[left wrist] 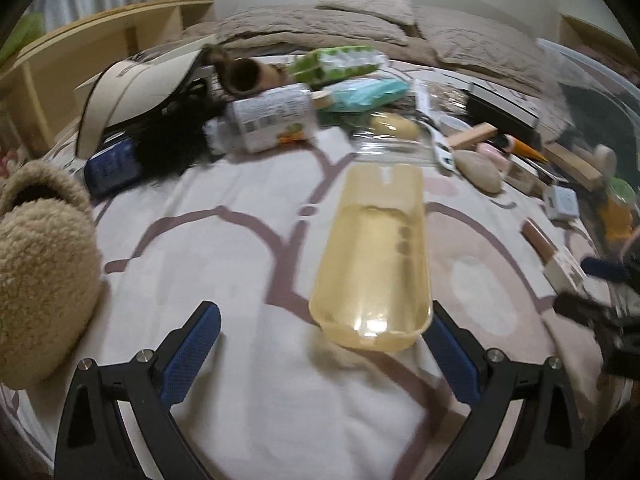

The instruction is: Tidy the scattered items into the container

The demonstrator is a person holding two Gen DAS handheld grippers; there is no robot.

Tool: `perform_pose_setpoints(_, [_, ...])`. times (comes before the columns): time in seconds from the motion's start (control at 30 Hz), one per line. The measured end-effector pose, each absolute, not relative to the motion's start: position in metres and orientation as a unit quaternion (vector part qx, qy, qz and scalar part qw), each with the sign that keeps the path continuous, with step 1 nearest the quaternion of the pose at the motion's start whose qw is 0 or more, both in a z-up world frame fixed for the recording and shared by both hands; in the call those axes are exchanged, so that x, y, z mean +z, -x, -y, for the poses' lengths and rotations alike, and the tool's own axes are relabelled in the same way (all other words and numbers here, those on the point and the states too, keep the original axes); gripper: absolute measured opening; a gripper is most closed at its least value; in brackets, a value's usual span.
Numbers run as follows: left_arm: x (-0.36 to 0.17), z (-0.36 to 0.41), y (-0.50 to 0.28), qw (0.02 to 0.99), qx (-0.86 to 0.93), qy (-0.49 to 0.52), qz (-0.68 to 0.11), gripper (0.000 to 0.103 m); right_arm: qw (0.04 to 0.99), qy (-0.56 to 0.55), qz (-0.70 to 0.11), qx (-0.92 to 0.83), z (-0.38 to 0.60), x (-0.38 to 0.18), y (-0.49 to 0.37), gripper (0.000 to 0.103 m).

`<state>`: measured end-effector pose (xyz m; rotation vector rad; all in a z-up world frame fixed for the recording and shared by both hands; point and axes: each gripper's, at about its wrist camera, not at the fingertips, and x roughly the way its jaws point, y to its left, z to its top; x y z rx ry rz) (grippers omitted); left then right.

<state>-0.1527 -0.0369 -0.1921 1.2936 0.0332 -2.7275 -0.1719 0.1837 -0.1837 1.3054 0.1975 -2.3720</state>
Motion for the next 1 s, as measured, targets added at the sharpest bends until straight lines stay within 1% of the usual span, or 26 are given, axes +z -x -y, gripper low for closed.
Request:
perform_pose_setpoints(0.1, [-0.191,0.048,0.154,0.080,-0.900,-0.428,-0.017,0.100,0.220,-0.477,-0.062,-0.849,-0.183,-0.185,0.172,0.074])
perform_pose_setpoints(0.2, [-0.190,0.053,0.155,0.073,-0.900,-0.428,-0.032,0.100,0.231,-0.491,-0.041,-0.839,-0.185,-0.189,0.175,0.074])
perform_pose_setpoints(0.3, [-0.188,0.050,0.158,0.061,-0.903,-0.423,-0.029,0.100,0.239,-0.500,-0.035,-0.831,-0.183,-0.192,0.174,0.075])
perform_pose_setpoints(0.53, [-0.192,0.043,0.171,0.037,-0.906,-0.422,-0.029,0.098,0.336,-0.496,-0.008,-0.800,-0.161,-0.190,0.165,0.075])
perform_pose_setpoints(0.6, [-0.194,0.042,0.174,0.023,-0.904,-0.426,-0.042,0.090,0.346,-0.494,-0.014,-0.797,-0.156,-0.189,0.163,0.075])
perform_pose_setpoints(0.67, [-0.196,0.041,0.176,0.012,-0.901,-0.430,-0.050,0.078,0.343,-0.493,-0.013,-0.800,-0.158,-0.188,0.164,0.075])
perform_pose_setpoints(0.7, [-0.197,0.039,0.176,0.007,-0.900,-0.433,-0.052,0.075,0.333,-0.490,-0.011,-0.806,-0.161,-0.187,0.165,0.075])
perform_pose_setpoints(0.77, [-0.199,0.035,0.175,-0.002,-0.898,-0.437,-0.050,0.062,0.314,-0.488,-0.005,-0.815,-0.168,-0.186,0.171,0.075])
perform_pose_setpoints(0.87, [-0.199,0.028,0.173,-0.013,-0.899,-0.436,-0.037,0.057,0.292,-0.493,0.019,-0.820,-0.183,-0.189,0.185,0.075])
perform_pose_setpoints(1.0, [-0.199,0.022,0.169,-0.022,-0.899,-0.437,-0.029,0.054,0.269,-0.487,0.023,-0.831,-0.197,-0.187,0.204,0.075])
